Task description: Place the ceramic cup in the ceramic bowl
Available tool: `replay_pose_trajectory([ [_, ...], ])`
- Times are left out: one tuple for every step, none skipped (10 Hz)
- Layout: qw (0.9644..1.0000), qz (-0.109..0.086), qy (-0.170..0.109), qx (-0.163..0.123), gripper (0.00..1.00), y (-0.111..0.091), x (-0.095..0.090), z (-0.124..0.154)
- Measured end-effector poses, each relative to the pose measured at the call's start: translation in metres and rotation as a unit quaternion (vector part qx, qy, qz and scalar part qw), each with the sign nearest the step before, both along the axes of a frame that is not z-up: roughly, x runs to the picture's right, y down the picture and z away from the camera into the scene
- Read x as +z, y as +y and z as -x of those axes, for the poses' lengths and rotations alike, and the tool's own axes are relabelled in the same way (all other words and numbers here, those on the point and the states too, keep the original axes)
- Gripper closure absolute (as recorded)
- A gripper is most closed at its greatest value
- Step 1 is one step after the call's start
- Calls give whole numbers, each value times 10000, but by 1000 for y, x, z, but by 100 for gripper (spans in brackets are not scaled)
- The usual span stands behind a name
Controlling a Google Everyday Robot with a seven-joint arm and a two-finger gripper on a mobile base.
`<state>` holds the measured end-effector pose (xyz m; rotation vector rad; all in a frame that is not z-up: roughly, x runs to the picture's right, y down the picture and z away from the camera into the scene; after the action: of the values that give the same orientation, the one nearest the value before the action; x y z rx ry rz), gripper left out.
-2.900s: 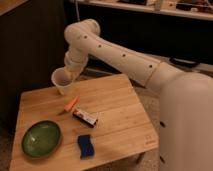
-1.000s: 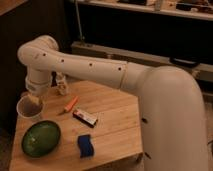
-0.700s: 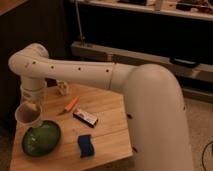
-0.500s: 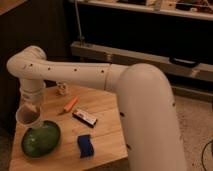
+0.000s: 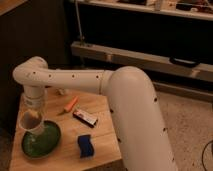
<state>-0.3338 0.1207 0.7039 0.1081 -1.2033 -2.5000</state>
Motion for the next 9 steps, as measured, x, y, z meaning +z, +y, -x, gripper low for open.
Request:
replay_pose_trajectory([
  [10000, 44, -1, -7, 100, 3, 2, 0],
  [10000, 92, 16, -21, 100, 7, 8, -2],
  [9999, 109, 45, -70, 95, 11, 12, -2],
  [9999, 113, 65, -107, 88, 14, 15, -2],
  [9998, 137, 104, -142, 76, 17, 19, -3],
  [9996, 158, 149, -159, 67, 18, 22, -5],
  [9995, 176, 208, -182, 56, 20, 25, -9],
  [9994, 170, 225, -207, 48, 21, 26, -9],
  [9992, 166, 237, -276, 36, 24, 27, -7],
])
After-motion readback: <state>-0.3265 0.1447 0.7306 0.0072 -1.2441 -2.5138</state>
